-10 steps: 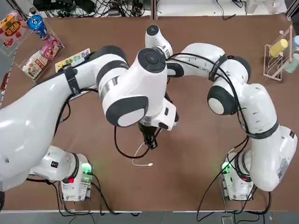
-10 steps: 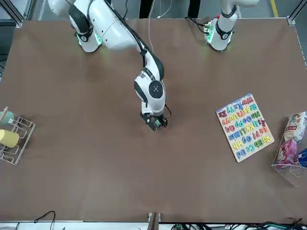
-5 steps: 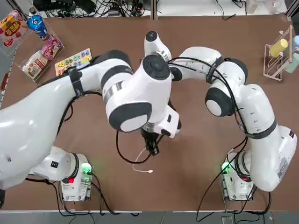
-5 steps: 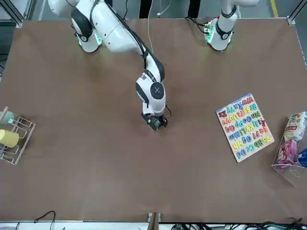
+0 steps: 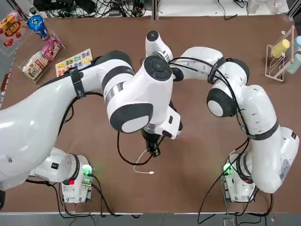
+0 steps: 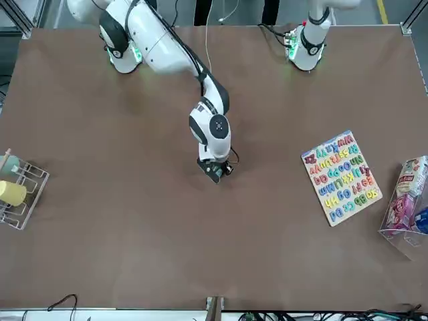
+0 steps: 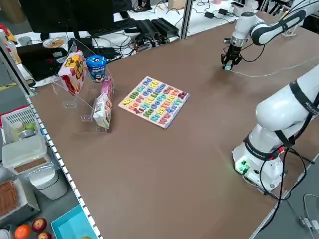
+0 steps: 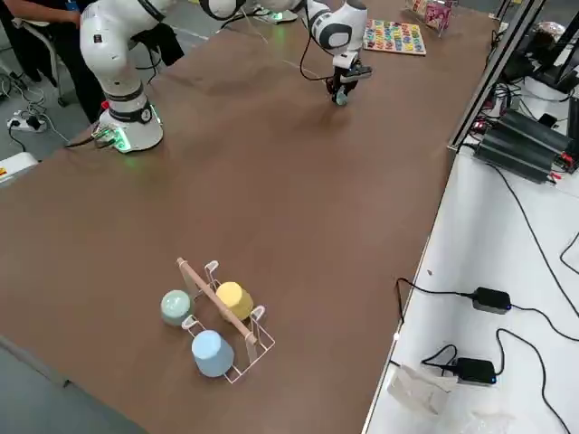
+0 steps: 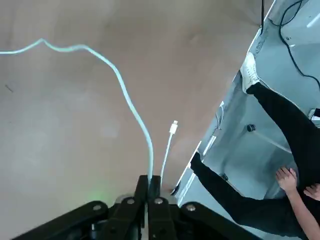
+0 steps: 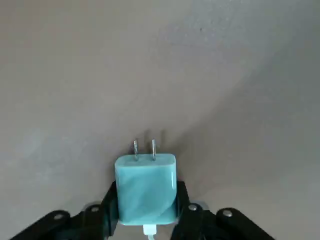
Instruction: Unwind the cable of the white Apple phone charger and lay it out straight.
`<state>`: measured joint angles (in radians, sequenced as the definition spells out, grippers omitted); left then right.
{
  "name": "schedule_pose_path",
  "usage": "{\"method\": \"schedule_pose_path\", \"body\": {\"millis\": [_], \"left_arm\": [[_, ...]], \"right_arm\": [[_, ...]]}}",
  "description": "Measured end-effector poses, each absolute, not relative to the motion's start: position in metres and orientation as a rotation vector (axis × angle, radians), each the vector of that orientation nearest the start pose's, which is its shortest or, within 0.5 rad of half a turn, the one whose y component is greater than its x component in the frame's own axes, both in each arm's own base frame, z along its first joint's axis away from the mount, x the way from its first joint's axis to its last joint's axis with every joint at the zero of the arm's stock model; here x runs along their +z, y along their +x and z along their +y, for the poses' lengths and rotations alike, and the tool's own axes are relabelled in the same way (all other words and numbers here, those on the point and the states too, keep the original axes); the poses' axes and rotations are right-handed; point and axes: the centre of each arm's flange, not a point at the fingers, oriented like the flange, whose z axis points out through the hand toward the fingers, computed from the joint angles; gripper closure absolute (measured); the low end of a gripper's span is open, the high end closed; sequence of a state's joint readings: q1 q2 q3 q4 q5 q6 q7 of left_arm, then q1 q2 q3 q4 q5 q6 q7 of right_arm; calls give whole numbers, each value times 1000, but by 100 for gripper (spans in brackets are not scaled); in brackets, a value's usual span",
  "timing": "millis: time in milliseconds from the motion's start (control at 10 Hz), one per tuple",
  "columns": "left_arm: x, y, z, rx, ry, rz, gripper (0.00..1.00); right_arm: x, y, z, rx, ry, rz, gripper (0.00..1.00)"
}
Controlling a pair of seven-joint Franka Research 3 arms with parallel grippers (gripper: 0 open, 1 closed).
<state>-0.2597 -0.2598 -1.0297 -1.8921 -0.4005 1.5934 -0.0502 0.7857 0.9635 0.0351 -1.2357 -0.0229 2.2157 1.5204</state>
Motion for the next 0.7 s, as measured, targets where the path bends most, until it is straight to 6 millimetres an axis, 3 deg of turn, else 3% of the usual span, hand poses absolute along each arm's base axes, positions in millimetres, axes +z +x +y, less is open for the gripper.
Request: {"method": "schedule_pose_path", "body": {"millis": [700], "left_arm": [[542, 65, -506, 367, -2651, 1733, 96]], "right_arm": [[187, 531, 543, -14, -2961, 946, 52]]}}
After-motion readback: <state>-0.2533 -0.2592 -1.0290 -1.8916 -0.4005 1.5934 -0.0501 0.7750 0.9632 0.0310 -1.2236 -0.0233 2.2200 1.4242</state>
